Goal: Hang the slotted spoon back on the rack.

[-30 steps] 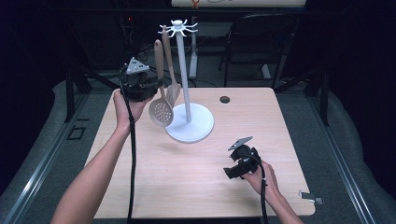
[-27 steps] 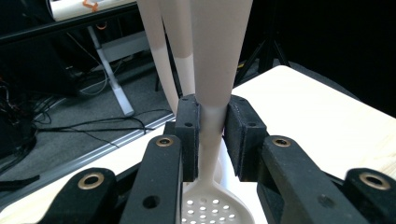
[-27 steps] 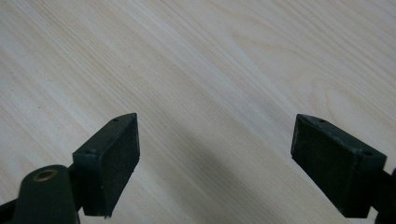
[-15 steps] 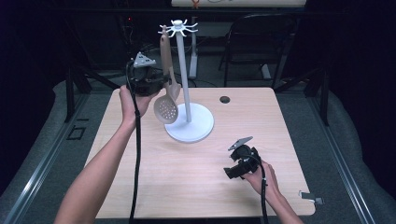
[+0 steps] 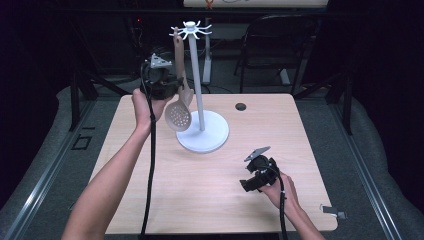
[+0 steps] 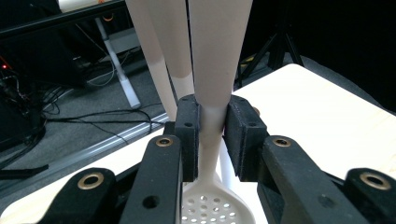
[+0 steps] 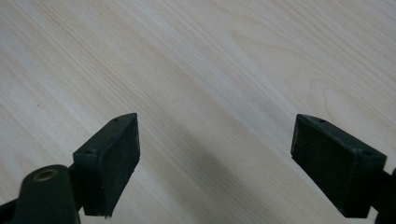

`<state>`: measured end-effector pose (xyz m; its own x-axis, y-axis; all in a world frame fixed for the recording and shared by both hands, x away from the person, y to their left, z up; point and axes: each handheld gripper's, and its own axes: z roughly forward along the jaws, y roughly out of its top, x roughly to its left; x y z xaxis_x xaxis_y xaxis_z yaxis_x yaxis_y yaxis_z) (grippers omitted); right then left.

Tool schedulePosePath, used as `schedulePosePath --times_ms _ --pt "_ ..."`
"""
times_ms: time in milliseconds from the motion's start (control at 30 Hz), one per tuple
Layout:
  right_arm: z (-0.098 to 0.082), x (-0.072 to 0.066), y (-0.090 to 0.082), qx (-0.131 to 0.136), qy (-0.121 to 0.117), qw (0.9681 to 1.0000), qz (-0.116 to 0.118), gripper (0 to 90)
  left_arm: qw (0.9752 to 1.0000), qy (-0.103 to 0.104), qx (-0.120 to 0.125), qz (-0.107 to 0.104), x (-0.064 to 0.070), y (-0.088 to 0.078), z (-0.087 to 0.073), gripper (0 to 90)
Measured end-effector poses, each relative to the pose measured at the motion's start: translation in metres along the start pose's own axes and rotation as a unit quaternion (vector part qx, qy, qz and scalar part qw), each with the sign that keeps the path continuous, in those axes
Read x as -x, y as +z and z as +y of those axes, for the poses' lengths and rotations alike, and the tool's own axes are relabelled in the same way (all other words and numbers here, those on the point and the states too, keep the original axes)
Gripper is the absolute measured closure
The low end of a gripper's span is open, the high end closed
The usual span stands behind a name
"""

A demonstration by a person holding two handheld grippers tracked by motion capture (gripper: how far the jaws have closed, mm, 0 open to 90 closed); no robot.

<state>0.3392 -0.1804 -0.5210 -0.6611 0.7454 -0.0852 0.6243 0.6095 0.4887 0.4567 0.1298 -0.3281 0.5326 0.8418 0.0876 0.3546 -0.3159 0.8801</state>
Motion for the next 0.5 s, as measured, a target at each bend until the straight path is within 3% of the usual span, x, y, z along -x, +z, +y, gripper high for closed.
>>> schedulePosePath --times_ms 500 --pt "0.0000 0.0001 0.0001 -0.002 -0.005 1.0000 -0.005 15.2 1.0000 -0.003 0.003 0.004 0.0023 0.0062 0.0051 75.6"
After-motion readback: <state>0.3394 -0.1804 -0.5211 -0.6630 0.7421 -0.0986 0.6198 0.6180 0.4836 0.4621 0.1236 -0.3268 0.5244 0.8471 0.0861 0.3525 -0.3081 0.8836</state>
